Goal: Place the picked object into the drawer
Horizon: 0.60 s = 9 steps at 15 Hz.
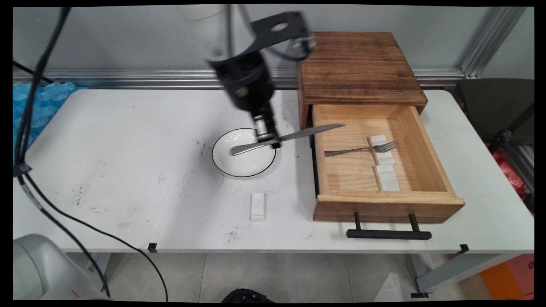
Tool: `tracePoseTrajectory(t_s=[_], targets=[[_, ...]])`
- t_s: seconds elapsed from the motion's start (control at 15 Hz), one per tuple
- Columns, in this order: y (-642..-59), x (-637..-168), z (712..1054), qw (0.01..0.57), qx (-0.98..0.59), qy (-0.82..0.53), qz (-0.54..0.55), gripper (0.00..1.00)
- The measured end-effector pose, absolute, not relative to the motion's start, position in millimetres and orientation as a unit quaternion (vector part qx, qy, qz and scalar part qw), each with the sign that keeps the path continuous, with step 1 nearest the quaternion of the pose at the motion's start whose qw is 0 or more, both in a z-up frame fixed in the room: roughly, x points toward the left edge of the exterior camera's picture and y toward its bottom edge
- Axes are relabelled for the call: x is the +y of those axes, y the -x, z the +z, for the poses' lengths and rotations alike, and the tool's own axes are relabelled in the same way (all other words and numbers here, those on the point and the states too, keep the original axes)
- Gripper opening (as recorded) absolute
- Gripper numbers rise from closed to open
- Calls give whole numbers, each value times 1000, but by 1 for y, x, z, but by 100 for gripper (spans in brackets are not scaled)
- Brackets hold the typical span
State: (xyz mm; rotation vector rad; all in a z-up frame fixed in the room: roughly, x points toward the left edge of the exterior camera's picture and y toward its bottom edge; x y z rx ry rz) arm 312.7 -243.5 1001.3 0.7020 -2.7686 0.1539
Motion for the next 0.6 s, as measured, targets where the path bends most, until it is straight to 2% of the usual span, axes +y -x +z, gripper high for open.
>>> tracePoseTrajectory(t_s=[0.27, 0.6], targets=[[-255, -272, 1005, 158, -953, -250, 72, 0], [-190, -303, 981, 155, -949, -262, 85, 0]])
